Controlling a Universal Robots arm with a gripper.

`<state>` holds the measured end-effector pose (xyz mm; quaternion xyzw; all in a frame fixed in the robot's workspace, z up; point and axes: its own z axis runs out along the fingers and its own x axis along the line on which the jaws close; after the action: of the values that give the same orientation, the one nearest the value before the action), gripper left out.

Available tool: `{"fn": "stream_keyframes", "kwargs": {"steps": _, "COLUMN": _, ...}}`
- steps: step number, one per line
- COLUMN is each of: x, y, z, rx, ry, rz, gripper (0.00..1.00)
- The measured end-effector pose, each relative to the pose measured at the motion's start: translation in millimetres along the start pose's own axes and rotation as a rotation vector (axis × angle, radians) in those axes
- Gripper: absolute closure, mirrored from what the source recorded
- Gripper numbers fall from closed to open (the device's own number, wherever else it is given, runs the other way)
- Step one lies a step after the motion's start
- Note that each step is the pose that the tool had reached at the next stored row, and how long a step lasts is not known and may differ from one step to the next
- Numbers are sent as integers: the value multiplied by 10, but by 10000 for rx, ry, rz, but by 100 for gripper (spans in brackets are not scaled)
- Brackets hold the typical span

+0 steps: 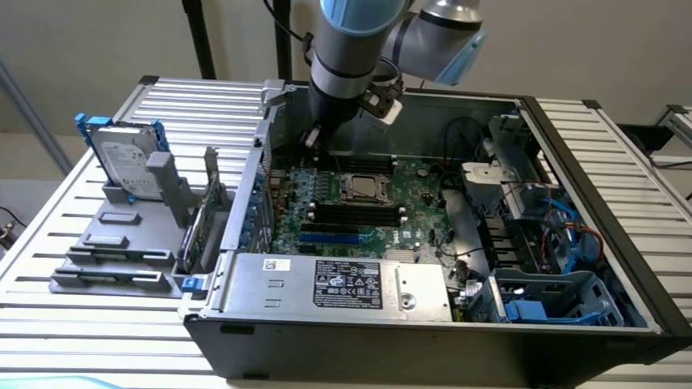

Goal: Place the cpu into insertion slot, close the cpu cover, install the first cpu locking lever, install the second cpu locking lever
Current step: 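Install the first cpu locking lever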

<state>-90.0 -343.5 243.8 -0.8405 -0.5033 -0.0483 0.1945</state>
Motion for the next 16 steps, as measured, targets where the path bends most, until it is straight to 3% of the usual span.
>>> {"fn": "stream_keyframes", "kwargs": {"steps": 2, "x": 3, "y": -3, "z": -9, "rx": -9, "ry": 61, "rz": 87, "gripper": 89}}
{"fn": "stream_keyframes", "kwargs": {"steps": 5, "x": 18, "y": 19, "z": -17, "rx": -5, "ry": 107, "rz": 127, "gripper": 89}}
{"fn": "stream_keyframes", "kwargs": {"steps": 14, "x": 195, "y": 335, "z": -60, "rx": 8, "ry": 115, "rz": 133, "gripper": 89}}
{"fn": "stream_keyframes", "kwargs": {"steps": 16, "x": 208, "y": 366, "z": -63, "rx": 17, "ry": 112, "rz": 140, "gripper": 89}}
